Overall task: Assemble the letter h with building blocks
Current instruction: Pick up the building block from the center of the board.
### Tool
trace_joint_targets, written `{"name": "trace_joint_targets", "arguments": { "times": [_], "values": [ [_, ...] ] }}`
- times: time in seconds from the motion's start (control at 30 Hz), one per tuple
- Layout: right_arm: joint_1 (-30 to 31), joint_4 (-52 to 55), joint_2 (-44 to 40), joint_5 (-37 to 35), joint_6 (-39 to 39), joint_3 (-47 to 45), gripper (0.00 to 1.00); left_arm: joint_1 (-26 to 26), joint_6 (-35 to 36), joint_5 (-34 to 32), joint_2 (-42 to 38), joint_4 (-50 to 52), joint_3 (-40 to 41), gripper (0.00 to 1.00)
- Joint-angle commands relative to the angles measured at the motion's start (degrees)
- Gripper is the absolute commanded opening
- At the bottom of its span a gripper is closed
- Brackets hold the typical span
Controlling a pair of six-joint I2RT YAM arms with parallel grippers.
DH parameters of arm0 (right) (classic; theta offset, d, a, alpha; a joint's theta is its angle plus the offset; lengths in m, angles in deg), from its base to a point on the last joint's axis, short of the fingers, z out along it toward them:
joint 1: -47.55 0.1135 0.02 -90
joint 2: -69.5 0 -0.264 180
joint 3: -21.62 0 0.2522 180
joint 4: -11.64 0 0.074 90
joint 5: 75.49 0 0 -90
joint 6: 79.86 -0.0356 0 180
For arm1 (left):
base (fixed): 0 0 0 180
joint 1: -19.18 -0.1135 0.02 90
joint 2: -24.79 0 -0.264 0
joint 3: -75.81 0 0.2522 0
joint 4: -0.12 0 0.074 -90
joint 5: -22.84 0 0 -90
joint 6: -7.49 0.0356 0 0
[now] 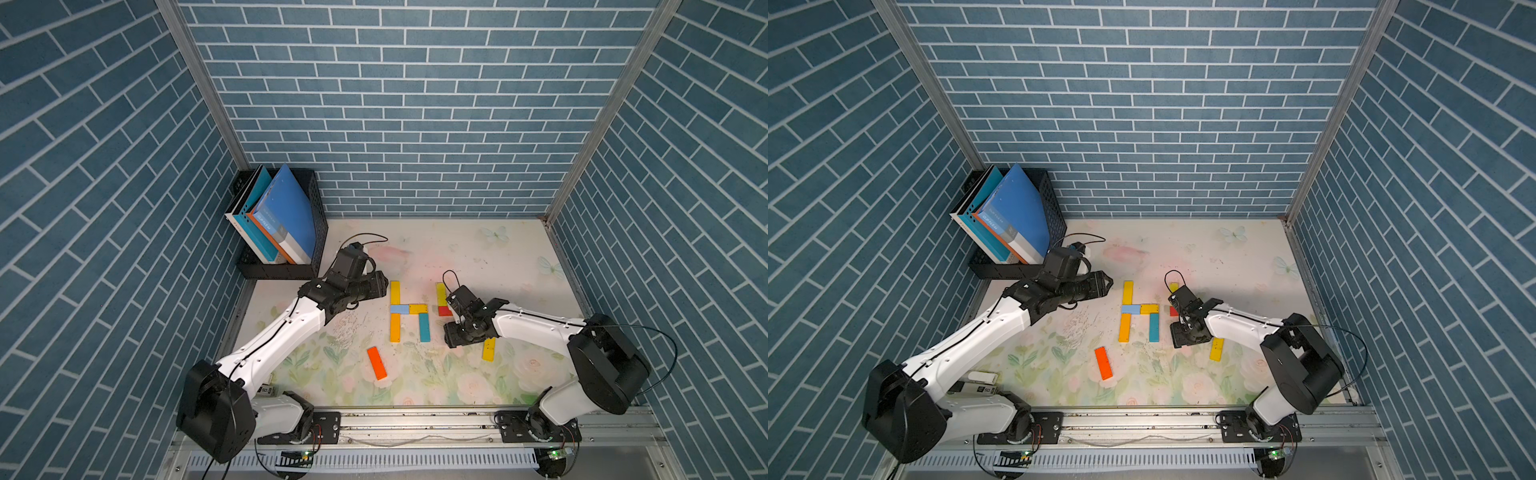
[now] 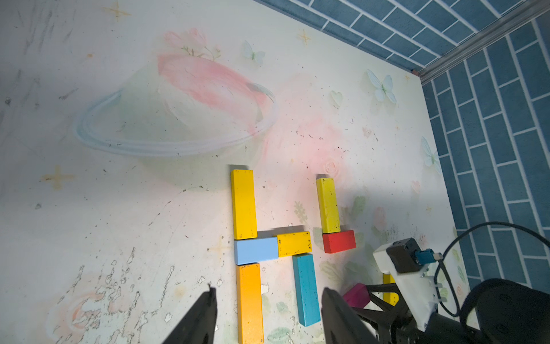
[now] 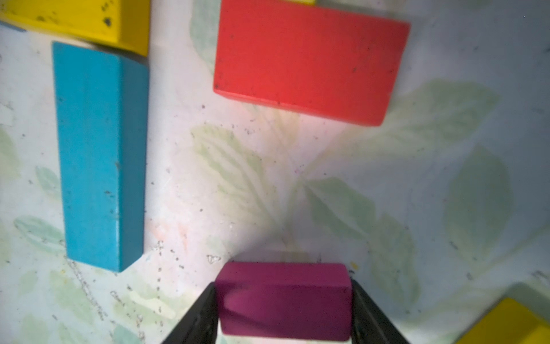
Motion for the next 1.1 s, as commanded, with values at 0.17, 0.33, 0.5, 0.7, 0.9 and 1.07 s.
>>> {"name": "trace_joint_targets", "arguments": {
  "times": [0.17,0.33,0.5,0.7,0.9,1.07],
  "values": [
    [0.48,3.40,2.80,-1.16,-0.84,-0.87,0.63,-0.44,0.51,0.09,0.03,-0.04,0.80,0.61],
    [0.47,3.03,3.31,-1.25,-0.94,-1.12,0.59,-0.42,0.57,-0.12,-0.09,0.13,0.87,0.61],
    [0.22,4.20,0.69,-2.01,-1.26,0.03,0.52,-0.47,0.66,-0.17,0.02,0.29,0.48,0.61],
    [-7.33,6.79,-6.38,-1.04,1.00,5.30,0.52,-0.42,0.80,-0.20,-0.21,0.67,-0.53,0.61],
    [-16.14,6.01,-2.53,-2.99,4.67,8.52,0.52,-0.42,0.65,-0.17,-0.17,0.11,0.32,0.61],
    [-19.73,2.67,2.39,-2.07,6.48,9.81,0.52,-0.47,0.77,-0.01,0.19,-0.09,0.78,0.61]
  ]
}}
